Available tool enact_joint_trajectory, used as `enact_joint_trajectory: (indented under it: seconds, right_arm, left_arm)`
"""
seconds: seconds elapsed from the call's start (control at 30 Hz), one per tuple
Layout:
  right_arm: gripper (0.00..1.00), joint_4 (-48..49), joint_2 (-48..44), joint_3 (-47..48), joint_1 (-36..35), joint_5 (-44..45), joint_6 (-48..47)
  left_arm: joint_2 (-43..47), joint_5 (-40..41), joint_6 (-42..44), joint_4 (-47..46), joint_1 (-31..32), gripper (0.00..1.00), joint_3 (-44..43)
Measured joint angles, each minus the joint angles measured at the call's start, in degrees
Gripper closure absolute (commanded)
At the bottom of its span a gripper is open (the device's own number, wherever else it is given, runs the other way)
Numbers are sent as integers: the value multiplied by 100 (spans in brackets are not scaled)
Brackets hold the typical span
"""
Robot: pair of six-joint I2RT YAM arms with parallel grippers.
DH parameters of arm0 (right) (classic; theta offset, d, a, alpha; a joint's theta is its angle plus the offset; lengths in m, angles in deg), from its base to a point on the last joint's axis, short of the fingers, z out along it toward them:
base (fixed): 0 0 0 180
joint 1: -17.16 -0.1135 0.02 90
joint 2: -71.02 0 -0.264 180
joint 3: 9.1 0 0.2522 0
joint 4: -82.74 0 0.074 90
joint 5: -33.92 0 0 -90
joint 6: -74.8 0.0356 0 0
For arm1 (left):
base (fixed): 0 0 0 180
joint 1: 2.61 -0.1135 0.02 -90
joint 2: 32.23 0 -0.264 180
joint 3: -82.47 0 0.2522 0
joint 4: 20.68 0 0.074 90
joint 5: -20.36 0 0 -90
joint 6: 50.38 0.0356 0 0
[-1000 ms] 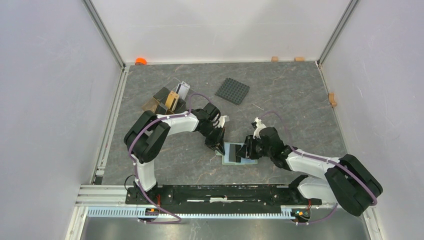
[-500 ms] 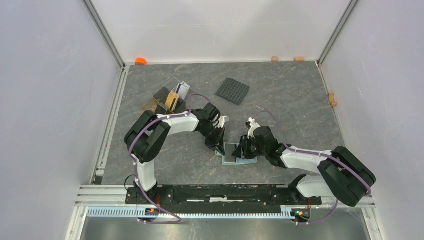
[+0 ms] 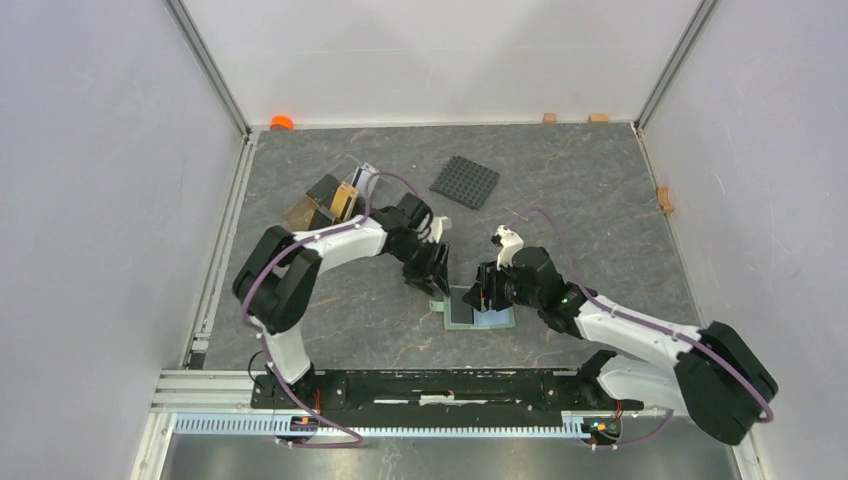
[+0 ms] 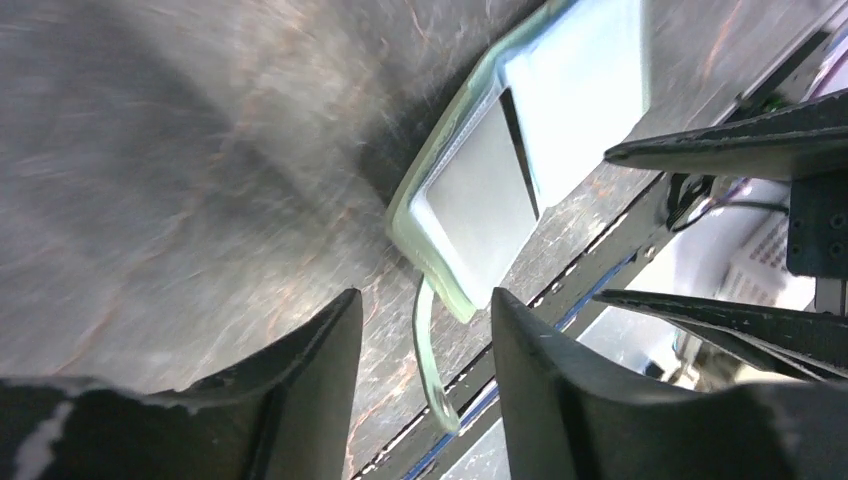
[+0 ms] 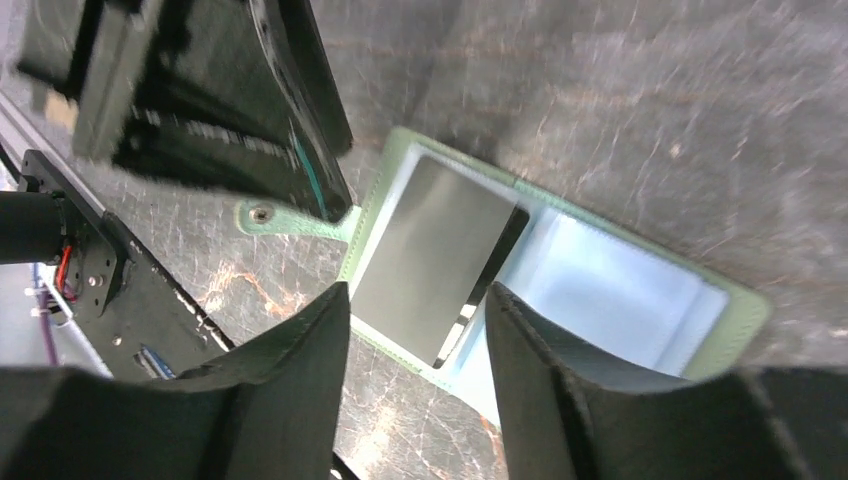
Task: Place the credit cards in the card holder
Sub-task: Insert the credit card into the card holder, then pick up the credit card from the storage box.
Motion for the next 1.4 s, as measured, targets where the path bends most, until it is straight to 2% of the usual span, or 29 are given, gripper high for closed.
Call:
enact_joint_trajectory:
  seconds: [0.07,0.23,0.33,0.4,0.5,0.63,0.87,1.07,1.4]
  right_arm:
    - [33,-256,-328,136,2,168,-162]
    - [23,-841,-920,387,4,577,-573]
    - [20,-1058,-1106,407,15,723,-730]
    - [18,-1174,-1161,407,28,763,-802]
    - [15,-1255,-1185,407,37,761,-879]
    - [11,-1252,-1250,393,39,730,-927]
    - [10,-1226,-1340,278,42,603,-990]
    - [11,-1176,-1338,205,42,503,-1008]
    - [11,-1088,-1279,133,42,387,-997]
  left_arm:
    - [337,127,44,46,-133,33,-22]
    - [1274,577,107,20,-946,24,-127]
    - [1762,1167,103,0,-1390,20,-160]
    - [1971,1707,96,9,-1644,13,-197]
    - [2079,2575,37,-4,-2006,7,-236]
    - [2039,3569,-184,24,-2529,6,-236]
    - [1596,4476,-398,15,-2940,6,-236]
    - [1180,4682,-396,11,-3128,13,-236]
    - [782,4535,-393,-96,-3200,40,-321]
